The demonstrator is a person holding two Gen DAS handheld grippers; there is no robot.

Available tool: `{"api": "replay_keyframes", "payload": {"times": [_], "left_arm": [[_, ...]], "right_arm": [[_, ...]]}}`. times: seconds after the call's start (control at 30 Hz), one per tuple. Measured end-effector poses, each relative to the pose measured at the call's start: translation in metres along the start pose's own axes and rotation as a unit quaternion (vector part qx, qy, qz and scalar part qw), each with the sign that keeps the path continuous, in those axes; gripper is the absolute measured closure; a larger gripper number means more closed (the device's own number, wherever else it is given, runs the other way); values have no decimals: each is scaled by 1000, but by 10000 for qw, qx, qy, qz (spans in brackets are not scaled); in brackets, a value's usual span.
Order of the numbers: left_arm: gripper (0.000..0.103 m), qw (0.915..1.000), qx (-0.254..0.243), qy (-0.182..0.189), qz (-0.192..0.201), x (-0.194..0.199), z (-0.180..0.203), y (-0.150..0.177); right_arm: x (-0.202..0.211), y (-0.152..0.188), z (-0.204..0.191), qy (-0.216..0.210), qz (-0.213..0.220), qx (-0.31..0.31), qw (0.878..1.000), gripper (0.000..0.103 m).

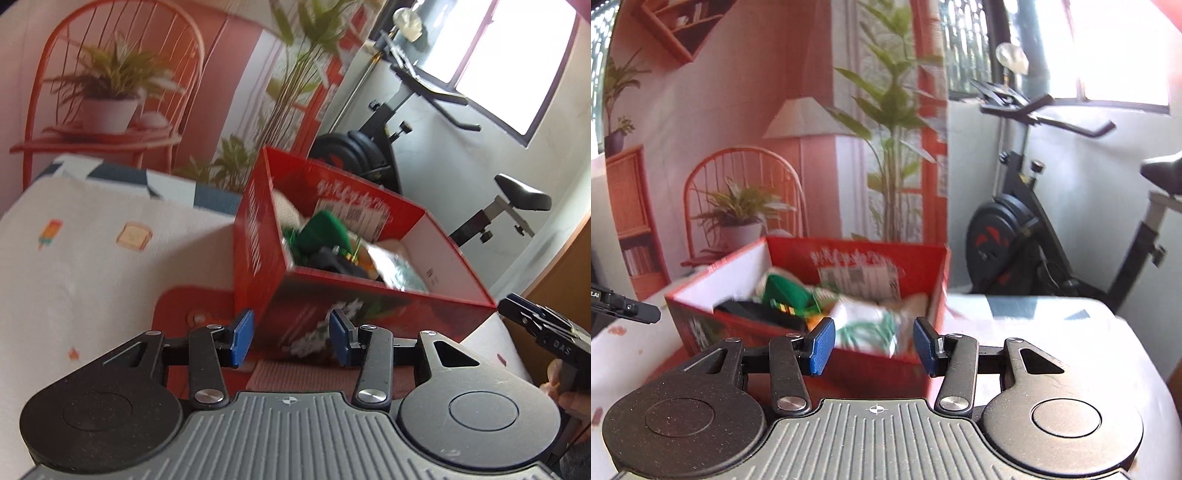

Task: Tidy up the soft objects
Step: 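Open both grippers and move them back to the pink knit cloth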

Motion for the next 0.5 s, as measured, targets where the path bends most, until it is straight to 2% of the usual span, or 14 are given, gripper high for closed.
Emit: {"api": "replay_keyframes", "payload": {"times": [0.27,0.5], "left_arm": [[56,9984,307,-142,-447,-39,-1,36],[55,9978,245,-49,-615,-52,7,48]], "right_arm": [[-17,65,14,272,-657,-280,9971,59],[-28,98,7,338,-1028,-220,9939,59]]}}
Point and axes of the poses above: each gripper's, at about its wrist camera, not at the fingertips, and x roughly against the way its jaws point, z to its right, y to its underside, the point moved 8 cm from there along -x, roughly the way its jaws point, and after that the axes turned 13 degrees about -x, right-handed, at the moved point
